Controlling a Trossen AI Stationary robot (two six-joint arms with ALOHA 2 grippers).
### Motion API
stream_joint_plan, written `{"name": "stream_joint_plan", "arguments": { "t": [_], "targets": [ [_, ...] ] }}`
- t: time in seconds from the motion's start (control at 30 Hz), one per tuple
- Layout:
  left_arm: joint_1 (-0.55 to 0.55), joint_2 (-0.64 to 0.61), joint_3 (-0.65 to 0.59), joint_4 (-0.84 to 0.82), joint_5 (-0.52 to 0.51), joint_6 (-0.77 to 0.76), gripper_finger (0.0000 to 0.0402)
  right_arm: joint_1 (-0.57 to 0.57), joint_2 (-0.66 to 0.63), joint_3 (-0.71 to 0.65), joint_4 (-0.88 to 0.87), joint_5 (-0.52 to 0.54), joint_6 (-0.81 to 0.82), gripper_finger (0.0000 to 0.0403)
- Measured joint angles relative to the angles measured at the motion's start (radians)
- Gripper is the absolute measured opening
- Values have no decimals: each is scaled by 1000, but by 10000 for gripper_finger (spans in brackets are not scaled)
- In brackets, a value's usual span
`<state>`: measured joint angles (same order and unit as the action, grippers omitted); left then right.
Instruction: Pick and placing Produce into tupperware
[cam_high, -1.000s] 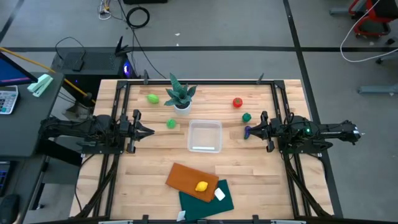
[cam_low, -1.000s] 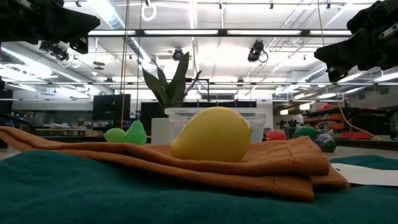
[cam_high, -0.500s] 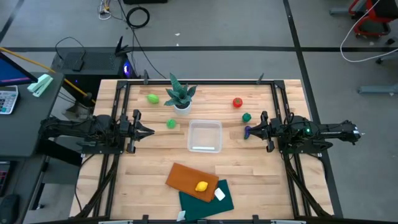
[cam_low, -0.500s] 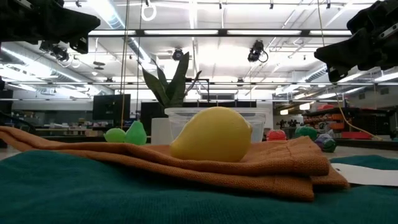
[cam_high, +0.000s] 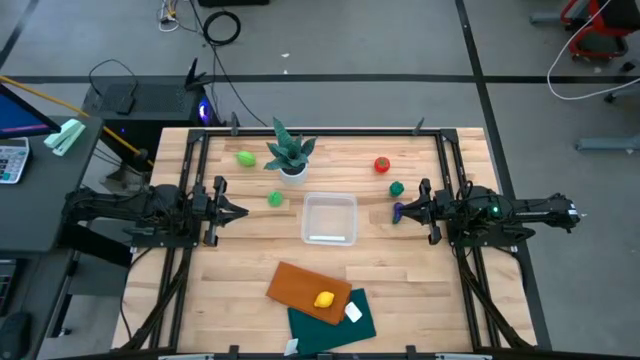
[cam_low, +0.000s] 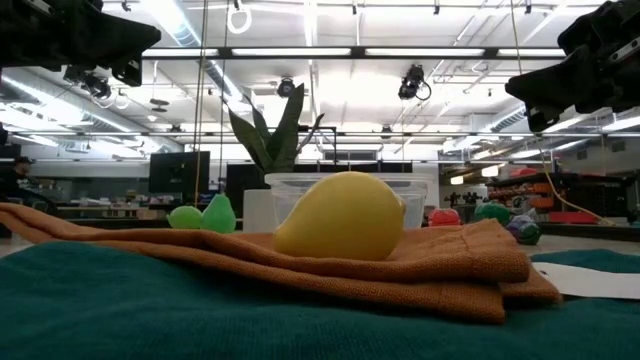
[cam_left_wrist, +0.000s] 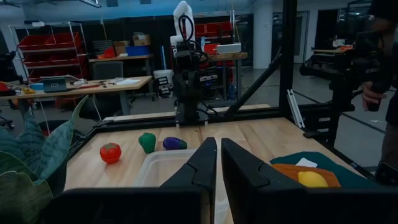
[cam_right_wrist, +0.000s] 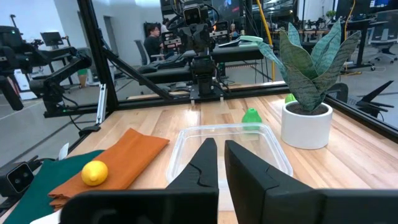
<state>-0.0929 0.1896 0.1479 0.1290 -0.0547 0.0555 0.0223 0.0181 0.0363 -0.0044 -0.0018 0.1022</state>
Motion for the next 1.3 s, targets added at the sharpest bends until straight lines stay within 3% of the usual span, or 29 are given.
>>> {"name": "stream_joint_plan", "arguments": {
  "t": [1.03, 1.3],
  "targets": [
    [0, 0, 0, 5, 0, -6, 38, 0, 0, 0, -3, 0, 152, 0],
    [0, 0, 0, 38, 1, -233, 30, 0, 0, 0, -3, -1, 168, 0]
  ]
}}
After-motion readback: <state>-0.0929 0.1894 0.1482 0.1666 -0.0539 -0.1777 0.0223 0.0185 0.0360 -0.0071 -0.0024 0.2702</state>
